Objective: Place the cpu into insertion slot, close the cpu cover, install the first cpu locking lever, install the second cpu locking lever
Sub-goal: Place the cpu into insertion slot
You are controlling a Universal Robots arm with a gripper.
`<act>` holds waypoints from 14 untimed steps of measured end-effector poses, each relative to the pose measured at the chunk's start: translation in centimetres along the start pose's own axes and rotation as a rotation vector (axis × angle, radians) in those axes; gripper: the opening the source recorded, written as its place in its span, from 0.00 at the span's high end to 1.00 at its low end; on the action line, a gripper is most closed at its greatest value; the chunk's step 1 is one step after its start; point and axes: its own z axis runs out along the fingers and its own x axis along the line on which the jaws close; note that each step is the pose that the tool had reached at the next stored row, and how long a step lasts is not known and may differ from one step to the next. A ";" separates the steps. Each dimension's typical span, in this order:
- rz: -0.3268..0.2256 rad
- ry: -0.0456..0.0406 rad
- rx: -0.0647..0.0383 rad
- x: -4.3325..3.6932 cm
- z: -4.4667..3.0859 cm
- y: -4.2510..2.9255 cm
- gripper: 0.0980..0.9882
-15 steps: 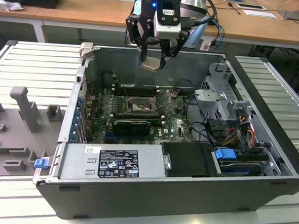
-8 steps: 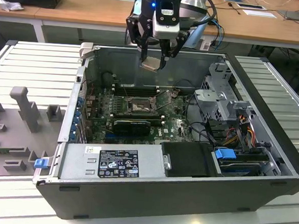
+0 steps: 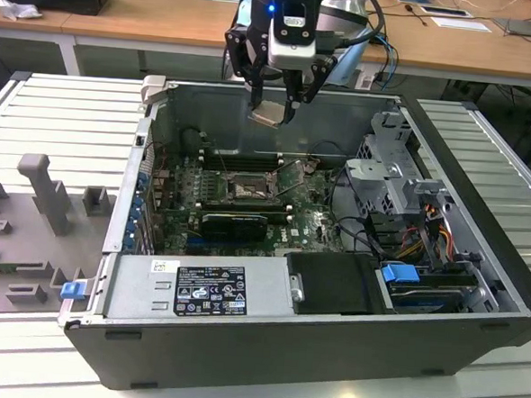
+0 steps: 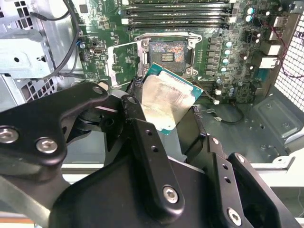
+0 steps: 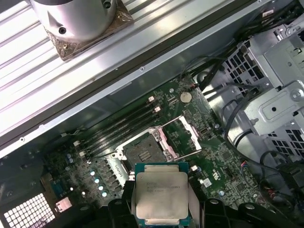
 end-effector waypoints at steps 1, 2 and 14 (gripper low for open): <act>0.005 -0.0004 0.000 0.00 0.00 0.00 0.52; 0.011 -0.0010 0.000 0.00 0.00 0.00 0.52; 0.064 -0.0056 -0.001 0.00 0.00 0.00 0.52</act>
